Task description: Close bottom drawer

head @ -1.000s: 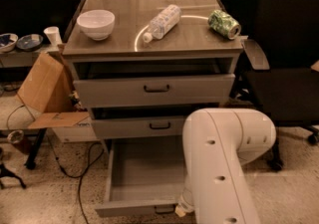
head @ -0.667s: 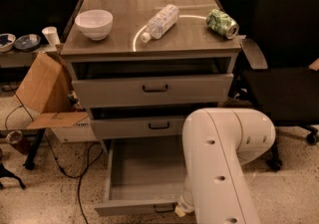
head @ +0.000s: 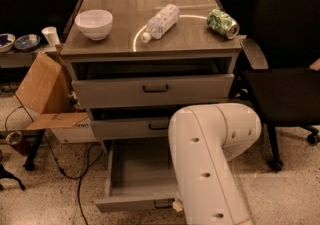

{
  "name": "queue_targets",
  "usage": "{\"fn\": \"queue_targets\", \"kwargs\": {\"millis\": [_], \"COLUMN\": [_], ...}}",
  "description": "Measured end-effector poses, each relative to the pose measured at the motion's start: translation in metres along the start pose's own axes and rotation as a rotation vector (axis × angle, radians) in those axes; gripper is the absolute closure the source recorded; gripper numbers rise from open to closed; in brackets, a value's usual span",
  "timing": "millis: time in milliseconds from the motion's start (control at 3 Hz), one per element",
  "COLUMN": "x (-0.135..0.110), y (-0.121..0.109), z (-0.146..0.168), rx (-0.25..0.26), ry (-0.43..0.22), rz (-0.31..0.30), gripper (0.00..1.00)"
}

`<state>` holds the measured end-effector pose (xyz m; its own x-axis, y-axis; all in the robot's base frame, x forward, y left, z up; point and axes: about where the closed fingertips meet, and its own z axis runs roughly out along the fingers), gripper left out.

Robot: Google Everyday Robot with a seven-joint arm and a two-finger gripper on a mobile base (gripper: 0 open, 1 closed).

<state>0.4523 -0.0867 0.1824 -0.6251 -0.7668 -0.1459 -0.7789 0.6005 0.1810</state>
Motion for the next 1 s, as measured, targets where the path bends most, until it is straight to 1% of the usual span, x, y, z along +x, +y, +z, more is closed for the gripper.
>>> {"fn": "queue_targets", "kwargs": {"millis": [333, 667, 1000], "x": [-0.022, -0.056, -0.054], "y": [-0.01, -0.025, -0.024], "z": [0.0, -0.002, -0.004], "rx": [0.037, 0.089, 0.089], "ry": [0.006, 0.014, 0.014], "rz": [-0.037, -0.089, -0.089], "gripper": [0.44, 0.21, 0.01]}}
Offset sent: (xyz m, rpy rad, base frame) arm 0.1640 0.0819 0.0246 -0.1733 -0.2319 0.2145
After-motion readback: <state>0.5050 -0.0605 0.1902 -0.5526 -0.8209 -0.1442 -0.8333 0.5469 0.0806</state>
